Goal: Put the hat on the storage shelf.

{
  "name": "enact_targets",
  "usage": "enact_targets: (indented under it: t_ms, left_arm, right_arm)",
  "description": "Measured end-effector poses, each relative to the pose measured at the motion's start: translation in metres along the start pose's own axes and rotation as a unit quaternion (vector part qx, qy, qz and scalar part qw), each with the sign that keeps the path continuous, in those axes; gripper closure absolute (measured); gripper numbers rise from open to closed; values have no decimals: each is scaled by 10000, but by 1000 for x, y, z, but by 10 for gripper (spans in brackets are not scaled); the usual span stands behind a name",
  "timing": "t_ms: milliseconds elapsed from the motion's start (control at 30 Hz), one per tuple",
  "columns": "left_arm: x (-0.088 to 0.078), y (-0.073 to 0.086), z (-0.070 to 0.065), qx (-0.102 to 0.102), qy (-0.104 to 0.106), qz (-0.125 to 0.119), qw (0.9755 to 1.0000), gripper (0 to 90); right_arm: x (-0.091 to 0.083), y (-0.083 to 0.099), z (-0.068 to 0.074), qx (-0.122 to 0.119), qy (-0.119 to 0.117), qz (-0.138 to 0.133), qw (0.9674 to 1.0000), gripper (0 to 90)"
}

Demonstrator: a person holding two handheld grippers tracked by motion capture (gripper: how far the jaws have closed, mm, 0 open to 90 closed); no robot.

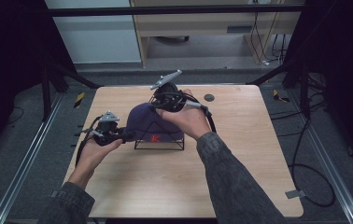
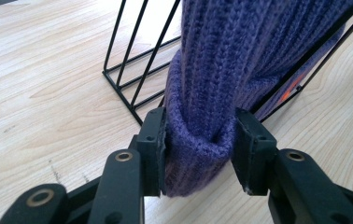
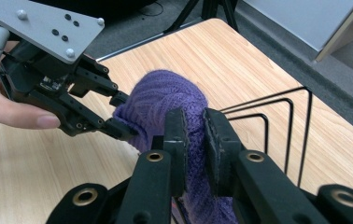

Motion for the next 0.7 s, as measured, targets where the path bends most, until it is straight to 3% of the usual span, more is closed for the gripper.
enact_targets:
  t_ms: [167, 300, 400, 500, 700]
  left_arm:
    - [-6, 2, 0, 12, -74, 13, 10000, 575]
    - [-14, 5, -1, -76, -120, -133, 9998, 539]
    - [-21, 9, -2, -16, -201, -168, 9997, 524]
    - [-26, 16, -2, -126, -285, -221, 9993, 498]
    - [-29, 41, -1, -240, -497, -245, 9982, 463]
  right_arm:
    - [3, -3, 7, -77, -16, -3, 10000, 802]
    - [8, -3, 9, -70, -37, 27, 10000, 802]
    - [12, -1, 10, -83, -57, 74, 9999, 802]
    - [15, -1, 11, -103, -116, 52, 9999, 801]
    - [16, 1, 10, -73, -14, 192, 9998, 799]
Point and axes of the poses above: each handheld gripper's, and its own axes: x roughly forward along the jaws, y roughly out of its underside, z roughly to its left, the point moved 3 cm from there along x, roughly forward along the jaws, and after that the axes turned 1 degree about -x, right-handed, at the moved point
